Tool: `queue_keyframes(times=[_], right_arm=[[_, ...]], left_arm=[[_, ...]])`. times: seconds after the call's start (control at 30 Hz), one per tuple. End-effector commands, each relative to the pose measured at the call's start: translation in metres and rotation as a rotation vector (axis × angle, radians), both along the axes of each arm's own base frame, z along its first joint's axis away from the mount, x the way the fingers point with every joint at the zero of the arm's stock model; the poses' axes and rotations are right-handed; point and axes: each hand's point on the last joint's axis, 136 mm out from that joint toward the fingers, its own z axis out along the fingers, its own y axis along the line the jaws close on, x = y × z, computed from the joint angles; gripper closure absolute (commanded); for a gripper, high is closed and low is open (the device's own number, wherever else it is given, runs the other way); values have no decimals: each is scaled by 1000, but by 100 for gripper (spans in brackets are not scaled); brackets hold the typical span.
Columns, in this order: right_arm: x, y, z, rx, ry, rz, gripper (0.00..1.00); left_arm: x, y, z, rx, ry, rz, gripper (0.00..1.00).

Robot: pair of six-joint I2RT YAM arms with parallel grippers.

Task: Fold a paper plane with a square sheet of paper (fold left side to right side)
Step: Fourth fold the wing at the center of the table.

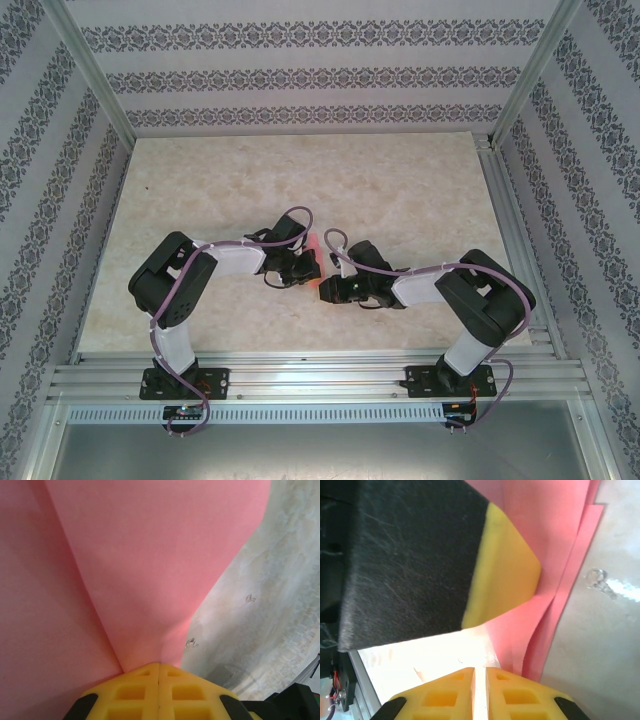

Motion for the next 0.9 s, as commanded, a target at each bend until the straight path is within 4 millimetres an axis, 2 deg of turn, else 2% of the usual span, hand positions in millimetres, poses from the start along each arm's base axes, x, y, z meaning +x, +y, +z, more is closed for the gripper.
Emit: queue_keyframes(times=[0.0,0.17,0.3,0.53,0.7,0.87], right_arm=[[-13,-18,-23,-90,59,-33,85],[-25,-32,-42,-152,117,-49,85],[-31,-39,-51,-187,152,-64,85],[-33,-39,-53,-190,166,-55,85],[-33,-37,-54,-188,169,-54,85],[-33,-34,-50,-172,165,-47,86]], left_arm=[[-36,32,-44,185,141,-3,100],[-29,28,-35,167,125,-5,99],[-15,22,-20,128,97,0,94],[16,30,6,119,38,15,83],[37,33,19,99,-1,30,83],[52,41,18,85,-10,47,86]])
